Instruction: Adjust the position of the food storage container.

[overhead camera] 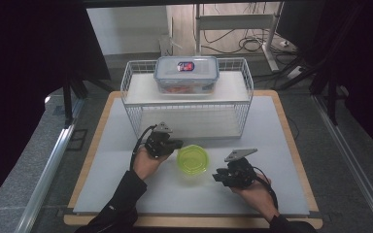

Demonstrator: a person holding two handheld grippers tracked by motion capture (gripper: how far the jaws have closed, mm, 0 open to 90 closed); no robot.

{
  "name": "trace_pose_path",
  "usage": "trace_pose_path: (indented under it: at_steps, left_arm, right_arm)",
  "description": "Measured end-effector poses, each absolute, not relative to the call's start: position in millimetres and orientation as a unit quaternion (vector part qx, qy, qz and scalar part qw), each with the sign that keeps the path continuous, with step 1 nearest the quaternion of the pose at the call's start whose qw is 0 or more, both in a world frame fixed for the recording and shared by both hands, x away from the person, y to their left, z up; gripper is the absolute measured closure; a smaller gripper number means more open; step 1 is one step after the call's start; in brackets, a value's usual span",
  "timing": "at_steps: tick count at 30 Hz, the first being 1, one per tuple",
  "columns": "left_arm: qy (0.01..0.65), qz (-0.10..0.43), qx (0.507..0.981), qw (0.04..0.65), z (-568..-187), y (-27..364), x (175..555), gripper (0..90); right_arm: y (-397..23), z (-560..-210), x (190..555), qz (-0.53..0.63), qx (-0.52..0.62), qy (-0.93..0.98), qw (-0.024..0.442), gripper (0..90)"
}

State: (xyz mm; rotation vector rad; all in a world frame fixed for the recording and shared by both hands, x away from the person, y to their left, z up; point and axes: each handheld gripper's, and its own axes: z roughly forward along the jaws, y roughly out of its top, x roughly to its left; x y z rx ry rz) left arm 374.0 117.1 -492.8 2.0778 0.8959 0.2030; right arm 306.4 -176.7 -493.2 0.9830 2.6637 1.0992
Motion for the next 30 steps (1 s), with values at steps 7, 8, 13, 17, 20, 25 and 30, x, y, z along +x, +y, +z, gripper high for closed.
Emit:
trace_pose_path:
  at_steps: [7, 8, 13, 17, 20, 25, 30]
  left_arm:
    - [0.361, 0.069, 0.834, 0.412, -496.7, 123.2, 358.7, 85.4]
    - [0.364, 0.065, 0.833, 0.413, -497.2, 124.0, 356.7, 85.4]
    - [0.368, 0.058, 0.834, 0.408, -499.2, 128.4, 348.2, 84.8]
    - [0.372, 0.047, 0.831, 0.412, -500.7, 131.3, 341.0, 84.5]
    - [0.372, 0.04, 0.83, 0.413, -500.7, 132.7, 335.3, 84.4]
    - [0.368, 0.029, 0.829, 0.421, -500.2, 130.0, 326.4, 83.3]
    - [0.361, 0.024, 0.826, 0.431, -497.7, 129.0, 322.1, 81.5]
  right_arm:
    - [-158.3, -495.0, 304.6, 0.366, 0.31, 0.877, 0.029, 81.6]
    - [-157.5, -495.4, 305.6, 0.367, 0.311, 0.876, 0.028, 81.9]
    - [-157.7, -495.4, 312.5, 0.371, 0.323, 0.87, 0.028, 82.7]
    - [-157.6, -494.8, 318.4, 0.369, 0.33, 0.868, 0.031, 83.0]
    - [-158.8, -494.5, 323.8, 0.368, 0.337, 0.866, 0.036, 83.2]
    - [-167.0, -497.0, 337.4, 0.366, 0.349, 0.862, 0.047, 83.5]
    - [-169.7, -499.6, 339.4, 0.358, 0.347, 0.865, 0.056, 83.0]
